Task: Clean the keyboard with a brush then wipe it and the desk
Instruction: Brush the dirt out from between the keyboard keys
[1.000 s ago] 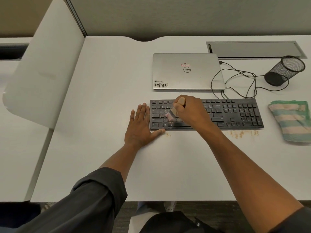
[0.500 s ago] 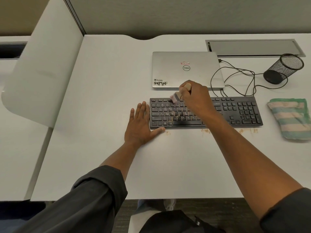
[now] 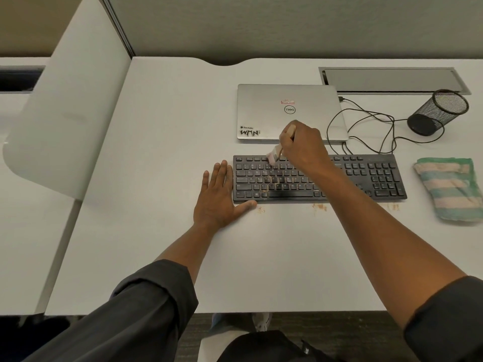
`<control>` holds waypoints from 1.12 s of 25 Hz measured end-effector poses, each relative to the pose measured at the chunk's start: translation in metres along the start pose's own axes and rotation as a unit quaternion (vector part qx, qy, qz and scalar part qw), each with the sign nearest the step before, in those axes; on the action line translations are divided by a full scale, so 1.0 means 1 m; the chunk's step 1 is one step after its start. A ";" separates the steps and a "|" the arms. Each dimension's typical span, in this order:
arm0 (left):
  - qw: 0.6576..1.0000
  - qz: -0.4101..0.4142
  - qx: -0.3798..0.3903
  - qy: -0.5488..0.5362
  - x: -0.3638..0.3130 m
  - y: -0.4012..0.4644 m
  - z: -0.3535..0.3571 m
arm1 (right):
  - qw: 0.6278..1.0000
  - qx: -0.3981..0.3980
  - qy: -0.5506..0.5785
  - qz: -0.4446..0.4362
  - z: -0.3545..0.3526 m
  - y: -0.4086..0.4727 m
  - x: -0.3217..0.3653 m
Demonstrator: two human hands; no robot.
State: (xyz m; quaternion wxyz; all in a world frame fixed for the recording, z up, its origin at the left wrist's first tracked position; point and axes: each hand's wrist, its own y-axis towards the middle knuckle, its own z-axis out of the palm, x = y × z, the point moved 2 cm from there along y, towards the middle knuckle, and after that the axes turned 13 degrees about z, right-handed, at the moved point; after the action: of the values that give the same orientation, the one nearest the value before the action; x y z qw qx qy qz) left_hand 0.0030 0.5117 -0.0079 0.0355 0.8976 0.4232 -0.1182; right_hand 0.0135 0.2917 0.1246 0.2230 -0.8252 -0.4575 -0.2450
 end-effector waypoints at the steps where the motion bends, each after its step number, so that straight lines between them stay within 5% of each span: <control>1: 1.000 -0.001 0.002 -0.002 0.000 0.000 0.000 | 1.000 0.011 -0.018 -0.002 0.003 0.000 0.001; 5: 1.000 0.000 0.001 0.004 0.000 0.000 -0.001 | 0.992 0.079 -0.097 -0.006 0.005 0.004 0.004; 10: 1.000 0.001 -0.006 0.004 0.000 0.000 0.000 | 0.997 0.023 -0.072 -0.026 0.000 0.005 0.007; 16: 1.000 0.000 -0.002 0.003 0.000 0.000 0.000 | 0.988 0.084 -0.129 -0.019 0.007 0.001 -0.001; 21: 1.000 -0.003 0.005 0.007 0.000 0.000 0.000 | 0.998 0.019 -0.045 -0.031 -0.002 -0.003 0.000; 28: 1.000 -0.001 0.005 0.008 0.000 0.000 0.000 | 0.992 0.075 -0.103 -0.008 0.001 -0.003 -0.001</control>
State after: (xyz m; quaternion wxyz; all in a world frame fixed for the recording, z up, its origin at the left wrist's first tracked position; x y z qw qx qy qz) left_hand 0.0030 0.5115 -0.0079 0.0276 0.8982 0.4240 -0.1128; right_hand 0.0107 0.2934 0.1239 0.2336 -0.8232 -0.5020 -0.1255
